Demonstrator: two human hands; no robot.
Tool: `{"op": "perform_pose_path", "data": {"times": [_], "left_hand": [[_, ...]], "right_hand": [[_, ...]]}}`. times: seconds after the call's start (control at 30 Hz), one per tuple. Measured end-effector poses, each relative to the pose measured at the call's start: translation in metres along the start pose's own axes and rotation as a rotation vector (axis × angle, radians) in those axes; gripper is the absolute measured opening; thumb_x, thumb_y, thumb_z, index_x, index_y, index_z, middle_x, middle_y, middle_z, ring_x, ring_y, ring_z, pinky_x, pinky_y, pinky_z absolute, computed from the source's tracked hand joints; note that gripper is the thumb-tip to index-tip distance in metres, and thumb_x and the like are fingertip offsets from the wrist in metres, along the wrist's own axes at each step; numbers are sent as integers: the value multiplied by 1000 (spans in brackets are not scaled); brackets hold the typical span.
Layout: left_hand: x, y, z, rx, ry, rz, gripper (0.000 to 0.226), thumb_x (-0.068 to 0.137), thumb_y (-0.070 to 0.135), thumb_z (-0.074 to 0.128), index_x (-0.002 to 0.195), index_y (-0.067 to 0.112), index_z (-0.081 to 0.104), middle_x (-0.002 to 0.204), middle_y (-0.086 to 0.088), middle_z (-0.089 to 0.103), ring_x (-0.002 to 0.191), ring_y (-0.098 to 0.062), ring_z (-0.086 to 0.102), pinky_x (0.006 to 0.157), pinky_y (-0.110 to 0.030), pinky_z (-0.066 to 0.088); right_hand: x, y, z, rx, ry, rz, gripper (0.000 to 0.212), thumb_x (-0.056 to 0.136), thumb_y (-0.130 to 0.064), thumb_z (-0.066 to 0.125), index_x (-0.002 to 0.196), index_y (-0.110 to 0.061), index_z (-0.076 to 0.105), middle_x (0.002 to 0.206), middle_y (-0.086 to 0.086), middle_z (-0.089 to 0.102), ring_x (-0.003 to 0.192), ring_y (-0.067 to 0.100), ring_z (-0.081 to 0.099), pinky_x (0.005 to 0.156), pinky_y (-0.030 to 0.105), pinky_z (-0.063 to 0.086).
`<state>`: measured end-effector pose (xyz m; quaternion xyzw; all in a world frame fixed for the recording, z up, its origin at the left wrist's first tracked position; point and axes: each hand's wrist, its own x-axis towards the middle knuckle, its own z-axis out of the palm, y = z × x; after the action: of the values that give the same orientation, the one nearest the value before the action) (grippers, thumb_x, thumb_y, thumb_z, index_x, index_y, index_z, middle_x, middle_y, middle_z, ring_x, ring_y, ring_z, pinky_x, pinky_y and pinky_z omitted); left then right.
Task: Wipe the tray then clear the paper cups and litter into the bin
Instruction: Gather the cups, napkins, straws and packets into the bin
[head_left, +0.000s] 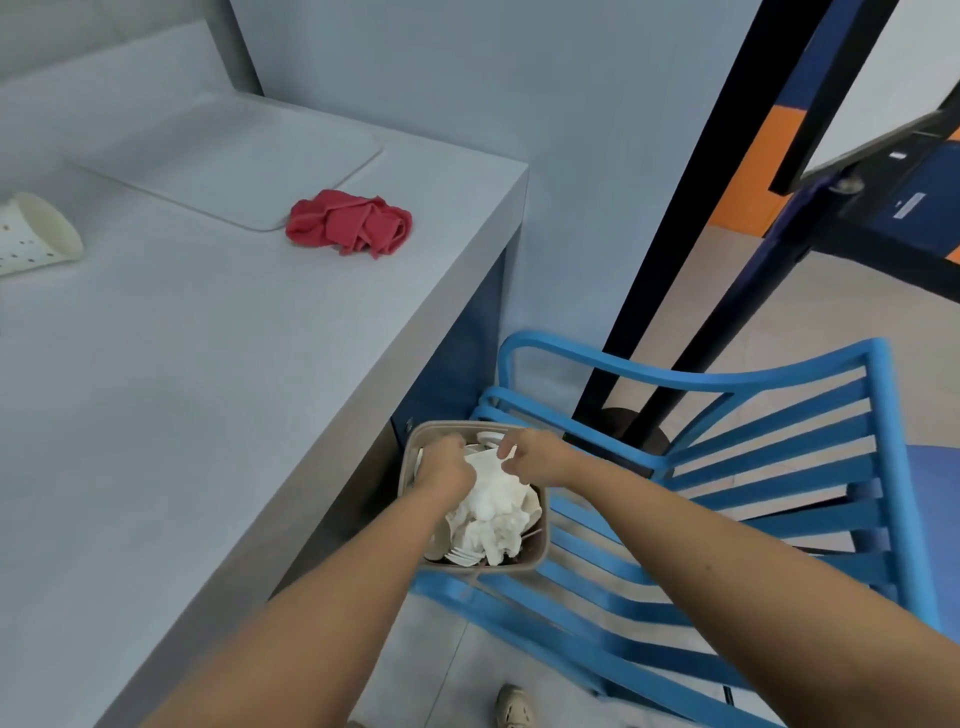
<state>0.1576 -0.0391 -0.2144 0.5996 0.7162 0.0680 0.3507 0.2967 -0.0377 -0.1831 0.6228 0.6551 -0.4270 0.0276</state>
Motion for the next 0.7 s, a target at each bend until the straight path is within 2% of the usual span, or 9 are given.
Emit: {"op": "perform_pose_path", "data": {"times": [0.07, 0.13, 0.23, 0.3, 0.43, 0.5, 0.57, 0.63, 0.7], "left_hand": [[-2, 10, -15, -57, 74, 45, 29, 90, 5, 46, 116, 10, 58, 115, -11, 61, 102, -26, 59, 85, -30, 50], [-7, 20, -31, -126, 170, 111, 24, 93, 9, 46, 115, 10, 57, 113, -11, 62, 98, -24, 60, 86, -32, 51], [-21, 35, -61, -246, 310, 254, 22, 97, 14, 43, 115, 10, 55, 105, -4, 62, 90, -16, 58, 72, -21, 45], [-30, 41, -87, -287, 413, 341, 21, 97, 18, 42, 112, 11, 56, 94, -1, 62, 82, -13, 57, 65, -15, 41], [-40, 36, -137, -392, 580, 437, 18, 97, 16, 44, 105, 8, 58, 76, 0, 57, 66, -9, 52, 54, -4, 40], [-42, 25, -161, -394, 647, 414, 17, 97, 17, 45, 104, 8, 57, 75, 0, 55, 62, -6, 49, 54, -6, 38], [-42, 6, -184, -384, 687, 383, 16, 97, 18, 45, 102, 8, 56, 71, 1, 53, 59, -7, 48, 57, -16, 41], [-42, -18, -206, -372, 714, 342, 16, 96, 18, 46, 101, 8, 56, 64, 3, 49, 57, -12, 47, 60, -28, 43], [-43, -44, -227, -355, 739, 290, 14, 95, 19, 46, 101, 9, 56, 62, 4, 47, 58, -15, 47, 62, -32, 44]], "right_hand": [[2, -13, -8, 4, -7, 15, 15, 93, -13, 44, 101, -12, 57, 98, 12, 59, 79, 22, 58, 61, 27, 45], [2, -27, -18, -37, -2, 9, 15, 92, -10, 42, 94, -12, 57, 88, 11, 61, 74, 22, 59, 55, 22, 44], [-3, -53, -39, -100, 84, -76, 16, 92, -8, 46, 95, -9, 62, 80, 4, 61, 73, 16, 55, 53, 13, 37], [-4, -76, -52, -99, 139, -135, 12, 93, -15, 48, 85, -12, 57, 69, 1, 60, 63, 12, 55, 54, 15, 35], [-6, -131, -68, -68, 211, -250, 24, 93, -21, 50, 69, -15, 52, 55, 1, 54, 50, 10, 51, 56, 20, 38], [-8, -161, -69, -48, 230, -305, 18, 93, -22, 52, 80, -10, 59, 56, -2, 52, 50, 9, 50, 56, 18, 41], [-8, -189, -66, -39, 233, -352, 18, 93, -21, 53, 90, -6, 63, 58, -4, 51, 51, 7, 50, 55, 16, 41], [-5, -215, -58, -35, 223, -385, 19, 93, -20, 55, 92, -4, 64, 57, -5, 50, 50, 6, 48, 48, 11, 39], [-1, -240, -49, -28, 208, -419, 17, 92, -19, 55, 90, -5, 64, 56, -4, 51, 49, 6, 46, 43, 5, 35]]}}
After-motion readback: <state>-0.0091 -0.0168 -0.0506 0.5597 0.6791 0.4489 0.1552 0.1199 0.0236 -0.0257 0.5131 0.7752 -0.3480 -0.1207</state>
